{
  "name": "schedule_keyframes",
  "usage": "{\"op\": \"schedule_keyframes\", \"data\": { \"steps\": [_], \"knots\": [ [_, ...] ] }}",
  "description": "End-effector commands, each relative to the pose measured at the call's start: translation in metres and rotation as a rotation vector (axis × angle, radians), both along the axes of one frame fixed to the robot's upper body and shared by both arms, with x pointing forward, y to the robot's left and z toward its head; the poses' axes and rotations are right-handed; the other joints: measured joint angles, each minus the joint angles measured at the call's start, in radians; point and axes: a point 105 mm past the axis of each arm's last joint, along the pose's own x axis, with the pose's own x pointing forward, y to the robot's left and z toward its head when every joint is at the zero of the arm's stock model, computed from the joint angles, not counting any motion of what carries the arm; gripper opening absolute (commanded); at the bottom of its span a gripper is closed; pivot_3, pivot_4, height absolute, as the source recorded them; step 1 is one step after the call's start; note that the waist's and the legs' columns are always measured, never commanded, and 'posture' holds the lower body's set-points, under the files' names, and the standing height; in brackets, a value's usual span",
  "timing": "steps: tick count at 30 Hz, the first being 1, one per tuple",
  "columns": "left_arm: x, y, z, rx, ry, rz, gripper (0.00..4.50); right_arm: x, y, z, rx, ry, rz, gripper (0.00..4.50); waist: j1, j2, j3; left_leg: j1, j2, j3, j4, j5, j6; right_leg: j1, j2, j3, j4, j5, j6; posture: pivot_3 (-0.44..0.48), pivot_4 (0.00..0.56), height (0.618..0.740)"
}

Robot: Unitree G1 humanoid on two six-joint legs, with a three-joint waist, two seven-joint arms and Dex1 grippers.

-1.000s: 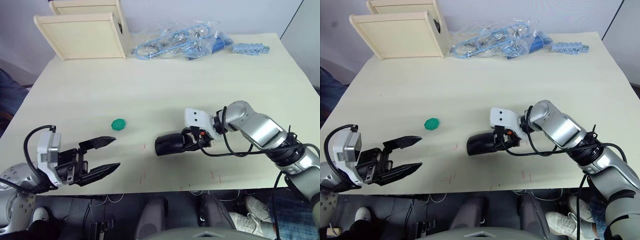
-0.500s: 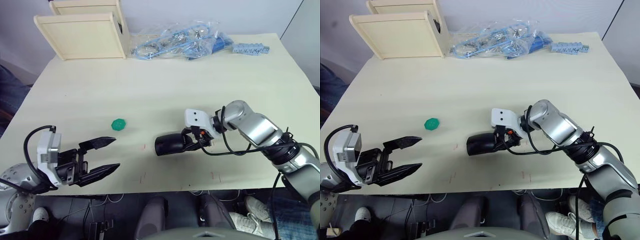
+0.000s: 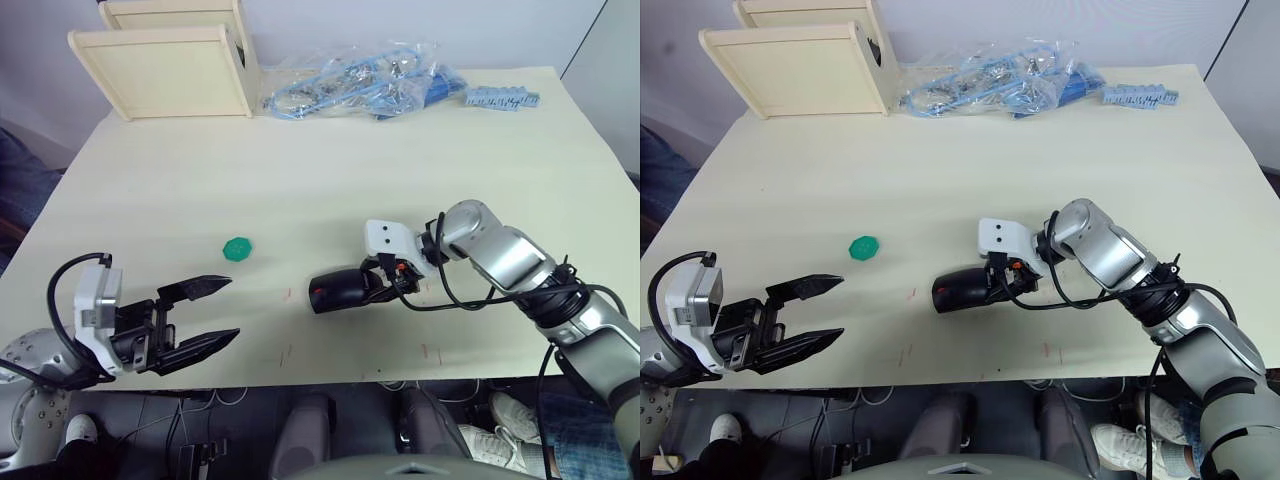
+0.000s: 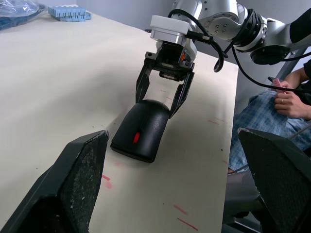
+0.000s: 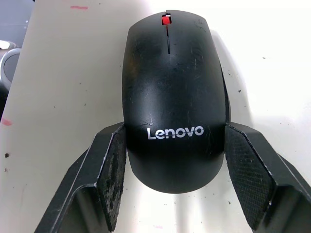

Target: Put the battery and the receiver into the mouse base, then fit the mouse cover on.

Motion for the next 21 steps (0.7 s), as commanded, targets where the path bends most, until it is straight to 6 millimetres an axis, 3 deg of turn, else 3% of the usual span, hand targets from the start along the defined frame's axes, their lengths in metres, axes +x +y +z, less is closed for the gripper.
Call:
{"op": "schedule_keyframes", "data": {
  "steps": [1, 21],
  "knots": [
    [-0.0014, 0.0015, 0.0085, 0.02, -0.046, 0.001, 4.5, 0.001, 0.0037, 0.0125, 0.013, -0.04, 0.025, 2.81, 0.0, 0.0, 0.0, 0.0, 0.0, 0.0, 0.0, 0.0, 0.0, 0.0, 0.0, 0.0, 0.0, 0.0, 0.0, 0.0, 0.15, 0.74],
    [-0.0021, 0.0005, 0.0073, 0.027, -0.047, -0.007, 4.5, 0.0049, 0.0023, 0.0096, -0.031, -0.05, 0.049, 2.81, 0.0, 0.0, 0.0, 0.0, 0.0, 0.0, 0.0, 0.0, 0.0, 0.0, 0.0, 0.0, 0.0, 0.0, 0.0, 0.0, 0.15, 0.74]
  ]
}}
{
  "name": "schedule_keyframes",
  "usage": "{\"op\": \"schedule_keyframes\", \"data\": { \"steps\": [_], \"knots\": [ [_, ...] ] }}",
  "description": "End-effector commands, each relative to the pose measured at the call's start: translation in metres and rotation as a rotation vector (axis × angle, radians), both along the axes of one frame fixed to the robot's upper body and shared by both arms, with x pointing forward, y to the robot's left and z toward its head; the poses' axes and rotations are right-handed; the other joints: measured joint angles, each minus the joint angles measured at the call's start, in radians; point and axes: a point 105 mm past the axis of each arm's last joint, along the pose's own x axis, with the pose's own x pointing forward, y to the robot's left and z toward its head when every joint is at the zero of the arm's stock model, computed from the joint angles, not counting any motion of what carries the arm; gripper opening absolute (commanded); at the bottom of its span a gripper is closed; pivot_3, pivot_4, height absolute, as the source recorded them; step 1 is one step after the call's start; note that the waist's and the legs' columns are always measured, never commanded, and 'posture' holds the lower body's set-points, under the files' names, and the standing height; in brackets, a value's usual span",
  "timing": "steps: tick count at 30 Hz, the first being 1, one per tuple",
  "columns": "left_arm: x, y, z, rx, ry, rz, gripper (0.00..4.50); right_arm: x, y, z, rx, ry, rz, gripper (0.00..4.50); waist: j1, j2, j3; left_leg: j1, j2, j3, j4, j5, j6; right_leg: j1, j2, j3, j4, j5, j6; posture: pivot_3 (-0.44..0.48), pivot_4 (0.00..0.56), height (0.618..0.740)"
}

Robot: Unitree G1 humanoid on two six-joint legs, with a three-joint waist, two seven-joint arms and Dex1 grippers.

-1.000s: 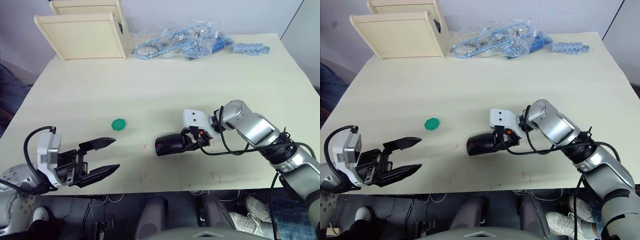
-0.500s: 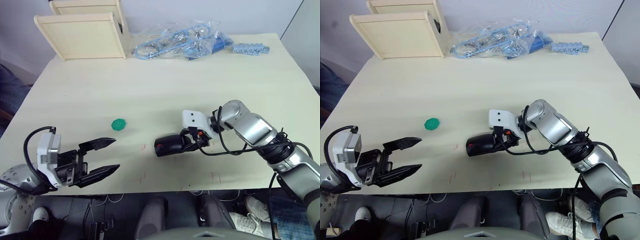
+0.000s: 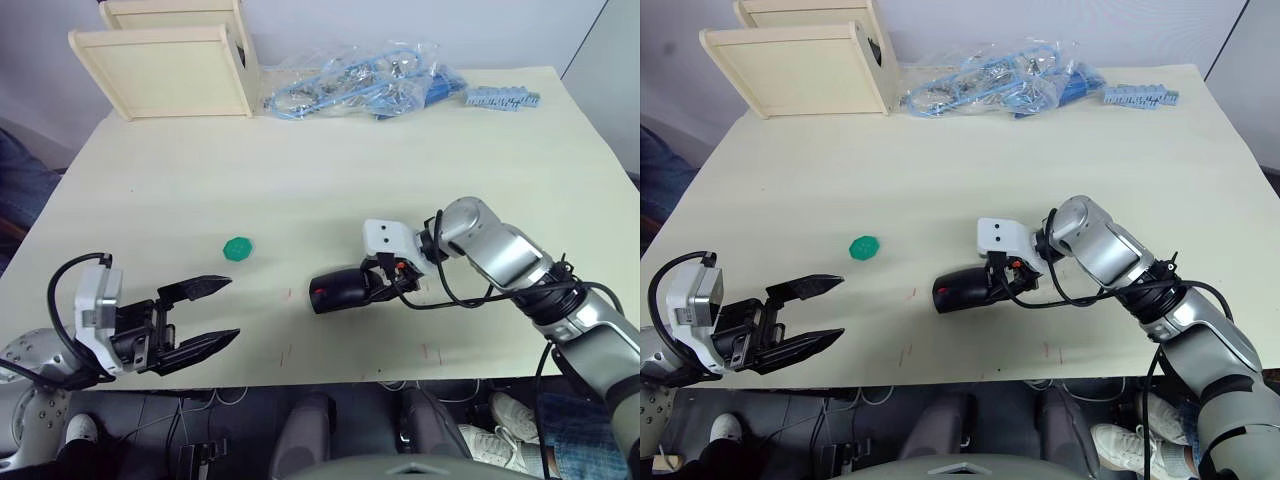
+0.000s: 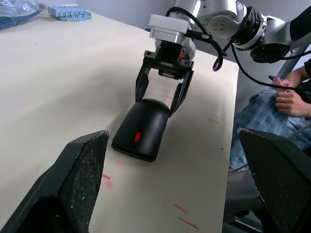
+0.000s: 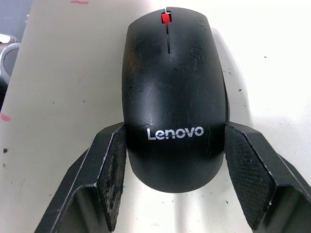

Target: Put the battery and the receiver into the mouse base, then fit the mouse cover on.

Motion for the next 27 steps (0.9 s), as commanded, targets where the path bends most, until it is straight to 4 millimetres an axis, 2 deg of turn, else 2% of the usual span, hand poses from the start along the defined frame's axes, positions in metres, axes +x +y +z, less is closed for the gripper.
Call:
{"op": "schedule_keyframes", "data": {
  "steps": [1, 27],
  "knots": [
    [-0.0022, 0.0004, 0.0078, 0.019, -0.045, -0.007, 4.5, 0.0019, 0.0025, 0.0077, -0.007, -0.035, 0.025, 2.81, 0.0, 0.0, 0.0, 0.0, 0.0, 0.0, 0.0, 0.0, 0.0, 0.0, 0.0, 0.0, 0.0, 0.0, 0.0, 0.0, 0.15, 0.74],
    [-0.003, -0.0008, 0.0082, 0.02, -0.043, -0.004, 4.5, 0.0001, 0.0065, 0.0082, -0.001, -0.046, 0.046, 2.81, 0.0, 0.0, 0.0, 0.0, 0.0, 0.0, 0.0, 0.0, 0.0, 0.0, 0.0, 0.0, 0.0, 0.0, 0.0, 0.0, 0.15, 0.74]
  ]
}}
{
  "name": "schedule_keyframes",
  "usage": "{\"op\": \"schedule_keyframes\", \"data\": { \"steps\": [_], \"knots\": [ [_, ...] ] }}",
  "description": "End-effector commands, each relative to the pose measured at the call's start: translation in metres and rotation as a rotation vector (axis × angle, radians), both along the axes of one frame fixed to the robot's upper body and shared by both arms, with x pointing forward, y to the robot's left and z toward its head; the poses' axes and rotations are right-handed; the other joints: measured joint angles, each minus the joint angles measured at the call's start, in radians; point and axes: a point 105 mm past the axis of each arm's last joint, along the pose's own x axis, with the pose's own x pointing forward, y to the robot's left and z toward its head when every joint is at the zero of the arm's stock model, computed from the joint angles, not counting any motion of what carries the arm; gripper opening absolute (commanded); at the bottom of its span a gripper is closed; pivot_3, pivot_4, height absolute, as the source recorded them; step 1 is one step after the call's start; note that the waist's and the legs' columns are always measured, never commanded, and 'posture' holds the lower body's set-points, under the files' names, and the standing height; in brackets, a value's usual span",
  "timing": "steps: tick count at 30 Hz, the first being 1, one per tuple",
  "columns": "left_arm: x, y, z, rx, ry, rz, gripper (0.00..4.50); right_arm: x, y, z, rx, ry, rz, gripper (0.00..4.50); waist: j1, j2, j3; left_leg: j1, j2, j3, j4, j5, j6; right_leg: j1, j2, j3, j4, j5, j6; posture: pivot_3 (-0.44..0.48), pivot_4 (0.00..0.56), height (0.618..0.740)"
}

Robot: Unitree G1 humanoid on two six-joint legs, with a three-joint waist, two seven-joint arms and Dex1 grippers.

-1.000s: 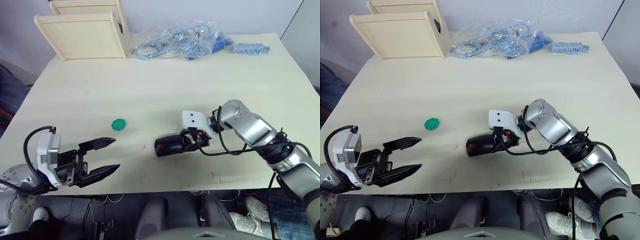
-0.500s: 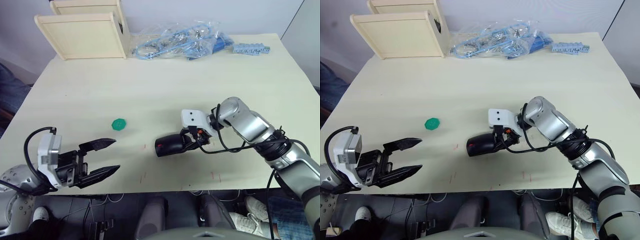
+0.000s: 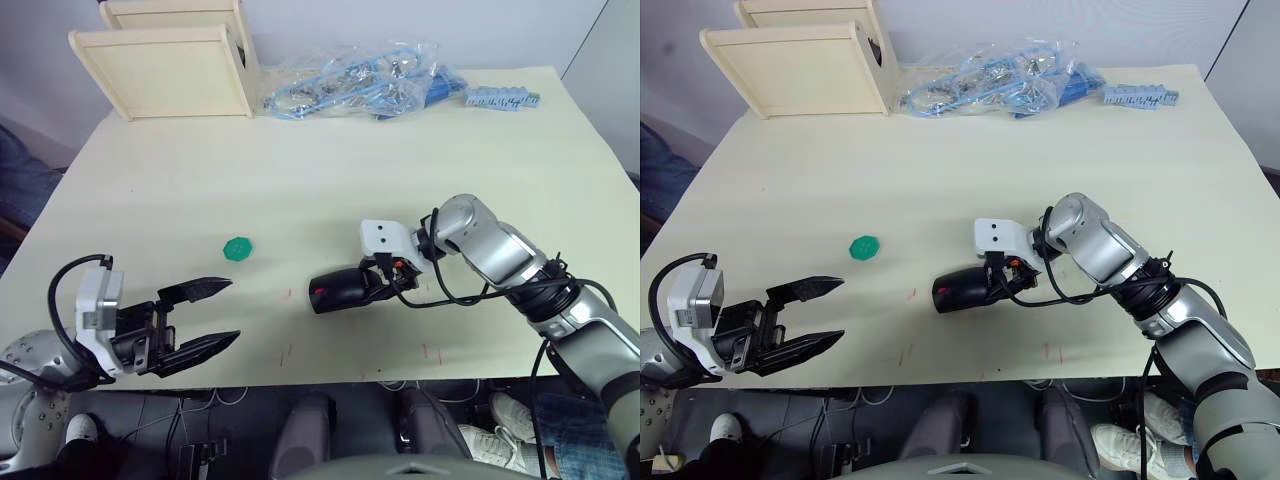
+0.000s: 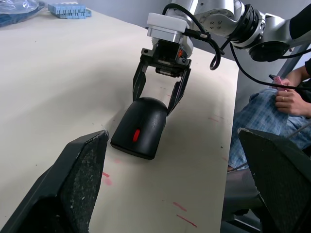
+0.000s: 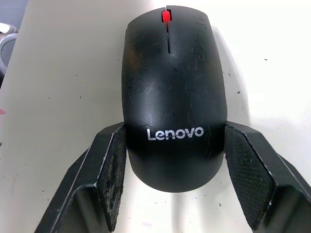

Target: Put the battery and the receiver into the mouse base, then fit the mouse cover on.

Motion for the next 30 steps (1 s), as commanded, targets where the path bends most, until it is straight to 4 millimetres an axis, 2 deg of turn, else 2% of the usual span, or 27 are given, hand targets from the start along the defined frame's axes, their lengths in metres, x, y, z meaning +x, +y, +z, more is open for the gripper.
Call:
{"op": "schedule_keyframes", "data": {
  "steps": [1, 20, 21, 24, 30],
  "knots": [
    [-0.0019, -0.0003, 0.0091, 0.018, -0.047, -0.007, 4.5, -0.0016, 0.0044, 0.0102, 0.02, -0.037, 0.027, 2.81, 0.0, 0.0, 0.0, 0.0, 0.0, 0.0, 0.0, 0.0, 0.0, 0.0, 0.0, 0.0, 0.0, 0.0, 0.0, 0.0, 0.15, 0.74],
    [-0.0008, 0.0003, 0.009, 0.019, -0.046, -0.007, 4.5, -0.0054, 0.0076, 0.015, 0.046, -0.021, 0.031, 2.81, 0.0, 0.0, 0.0, 0.0, 0.0, 0.0, 0.0, 0.0, 0.0, 0.0, 0.0, 0.0, 0.0, 0.0, 0.0, 0.0, 0.15, 0.74],
    [-0.0008, 0.0004, 0.009, 0.019, -0.046, -0.007, 4.5, -0.0051, 0.0079, 0.0155, 0.049, -0.025, 0.03, 3.11, 0.0, 0.0, 0.0, 0.0, 0.0, 0.0, 0.0, 0.0, 0.0, 0.0, 0.0, 0.0, 0.0, 0.0, 0.0, 0.0, 0.15, 0.74],
    [-0.0009, 0.0004, 0.0088, 0.02, -0.044, -0.008, 4.5, -0.0048, 0.0082, 0.0163, 0.051, -0.038, 0.033, 4.36, 0.0, 0.0, 0.0, 0.0, 0.0, 0.0, 0.0, 0.0, 0.0, 0.0, 0.0, 0.0, 0.0, 0.0, 0.0, 0.0, 0.15, 0.74],
    [-0.0007, 0.0006, 0.0087, 0.021, -0.044, -0.007, 4.5, -0.0056, 0.008, 0.0165, 0.05, -0.043, 0.04, 4.36, 0.0, 0.0, 0.0, 0.0, 0.0, 0.0, 0.0, 0.0, 0.0, 0.0, 0.0, 0.0, 0.0, 0.0, 0.0, 0.0, 0.15, 0.74]
  ]
}}
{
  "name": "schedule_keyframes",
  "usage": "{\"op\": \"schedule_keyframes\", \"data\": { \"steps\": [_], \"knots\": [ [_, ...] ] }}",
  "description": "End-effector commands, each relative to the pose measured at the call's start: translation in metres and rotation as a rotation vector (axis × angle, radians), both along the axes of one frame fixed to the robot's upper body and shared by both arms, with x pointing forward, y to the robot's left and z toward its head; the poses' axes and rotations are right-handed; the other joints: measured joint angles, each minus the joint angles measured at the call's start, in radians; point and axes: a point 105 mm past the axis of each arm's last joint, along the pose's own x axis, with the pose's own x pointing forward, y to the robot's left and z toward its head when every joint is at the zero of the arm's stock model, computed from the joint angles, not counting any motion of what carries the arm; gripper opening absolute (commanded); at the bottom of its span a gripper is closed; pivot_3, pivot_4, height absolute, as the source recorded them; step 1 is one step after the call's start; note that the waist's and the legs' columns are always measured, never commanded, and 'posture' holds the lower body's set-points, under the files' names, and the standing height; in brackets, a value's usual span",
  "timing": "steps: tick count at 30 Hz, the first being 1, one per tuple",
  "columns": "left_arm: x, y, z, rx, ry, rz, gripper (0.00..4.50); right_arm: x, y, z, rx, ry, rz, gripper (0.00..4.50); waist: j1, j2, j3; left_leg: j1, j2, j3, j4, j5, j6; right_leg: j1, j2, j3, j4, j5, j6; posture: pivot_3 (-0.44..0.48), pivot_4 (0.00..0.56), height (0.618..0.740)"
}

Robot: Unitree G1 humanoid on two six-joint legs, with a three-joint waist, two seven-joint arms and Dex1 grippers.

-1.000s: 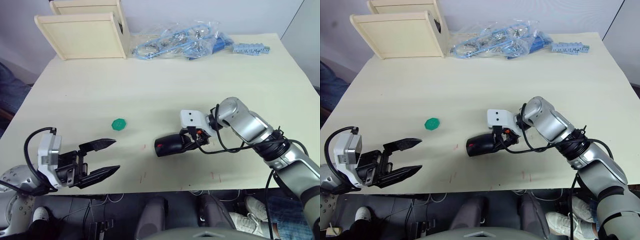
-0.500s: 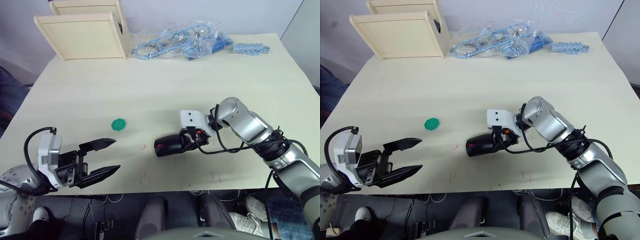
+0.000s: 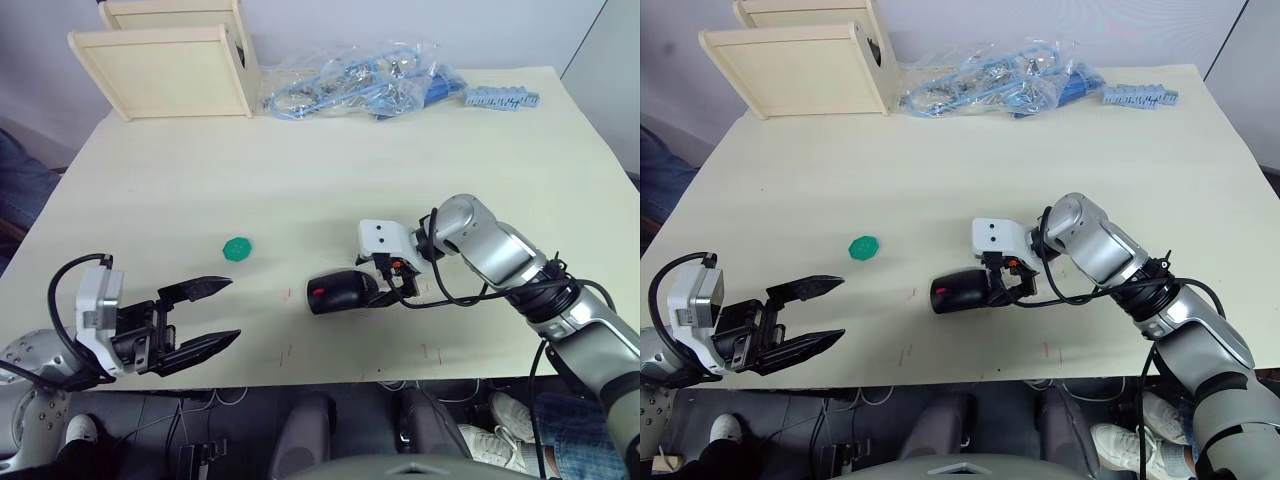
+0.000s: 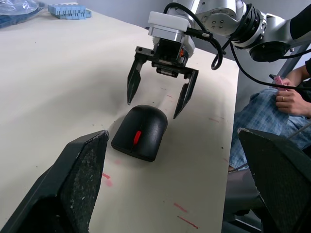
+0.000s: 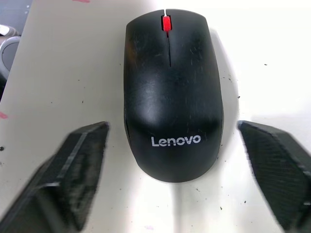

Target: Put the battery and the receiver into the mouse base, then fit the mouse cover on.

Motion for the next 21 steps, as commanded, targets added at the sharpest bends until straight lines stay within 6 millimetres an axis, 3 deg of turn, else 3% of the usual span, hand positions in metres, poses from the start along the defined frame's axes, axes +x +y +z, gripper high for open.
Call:
{"op": "schedule_keyframes", "data": {
  "steps": [1, 9, 13, 16, 18, 21],
  "knots": [
    [-0.001, 0.001, 0.008, 0.02, -0.041, -0.006, 4.5, -0.002, 0.005, 0.017, 0.051, -0.058, 0.033, 4.36, 0.0, 0.0, 0.0, 0.0, 0.0, 0.0, 0.0, 0.0, 0.0, 0.0, 0.0, 0.0, 0.0, 0.0, 0.0, 0.0, 0.15, 0.74],
    [-0.001, 0.001, 0.008, 0.022, -0.04, -0.003, 4.5, -0.021, 0.013, 0.05, 0.331, -0.053, 0.076, 4.36, 0.001, 0.0, 0.0, 0.0, 0.0, -0.001, 0.0, 0.0, 0.0, 0.0, 0.0, 0.0, 0.0, 0.0, 0.0, 0.0, 0.15, 0.74],
    [0.0, 0.002, 0.008, 0.023, -0.037, -0.003, 4.5, -0.032, 0.024, 0.046, 0.399, 0.033, 0.078, 4.36, 0.0, 0.0, 0.0, 0.0, 0.0, 0.0, 0.0, 0.0, 0.0, 0.0, 0.0, 0.0, 0.0, 0.0, 0.0, 0.0, 0.15, 0.74],
    [0.001, 0.003, 0.008, 0.024, -0.036, -0.005, 4.5, -0.034, 0.03, 0.044, 0.415, 0.088, 0.045, 3.52, -0.002, 0.0, 0.0, 0.001, 0.0, 0.0, 0.0, 0.0, 0.0, 0.0, 0.0, 0.0, 0.001, 0.0, 0.0, 0.0, 0.15, 0.74],
    [0.001, 0.003, 0.008, 0.027, -0.035, -0.005, 4.5, -0.03, 0.036, 0.035, 0.41, 0.035, 0.031, 2.69, -0.004, 0.0, 0.0, 0.001, 0.0, 0.0, 0.0, 0.0, 0.0, 0.0, 0.0, 0.0, 0.001, 0.0, -0.001, 0.0, 0.15, 0.74],
    [0.002, 0.004, 0.008, 0.031, -0.035, -0.005, 4.5, -0.028, 0.043, 0.03, 0.423, 0.033, 0.011, 2.69, -0.008, 0.0, 0.0, 0.001, 0.0, -0.001, 0.0, 0.0, 0.0, 0.0, 0.0, -0.001, 0.001, 0.0, -0.001, 0.0, 0.15, 0.74]
  ]
}}
